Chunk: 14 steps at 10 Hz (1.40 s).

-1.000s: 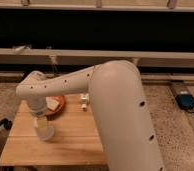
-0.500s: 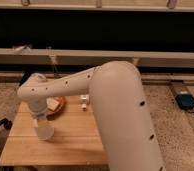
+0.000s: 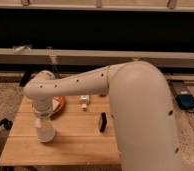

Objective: Place the ceramic cup over the eraser

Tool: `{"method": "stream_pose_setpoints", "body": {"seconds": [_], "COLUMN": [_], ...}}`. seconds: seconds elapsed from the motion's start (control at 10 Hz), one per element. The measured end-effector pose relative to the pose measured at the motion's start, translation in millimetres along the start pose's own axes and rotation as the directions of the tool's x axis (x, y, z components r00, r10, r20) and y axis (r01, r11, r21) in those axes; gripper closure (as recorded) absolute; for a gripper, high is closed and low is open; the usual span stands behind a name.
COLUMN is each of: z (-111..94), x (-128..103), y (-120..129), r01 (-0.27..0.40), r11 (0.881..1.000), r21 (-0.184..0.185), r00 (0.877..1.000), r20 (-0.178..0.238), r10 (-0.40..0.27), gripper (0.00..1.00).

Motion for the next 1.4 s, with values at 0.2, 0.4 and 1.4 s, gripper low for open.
{"method": "stream_pose_setpoints", "body": {"seconds": [0.2,0.4,1.4], "z": [-29,-54,-158], "x": [20,49,196], "y": [13,12,-1], "r01": [-0.025,-0.063,-0.317], "r11": [0.999,0.996,0.917], "r21": [0.028,0.065,0.241], "r00": [1.000,0.998,0.945], "r20": [0.012,0.012,0.002], "r10": [0.024,0.062,0.327], "gripper": [1.00,1.00,1.00]}}
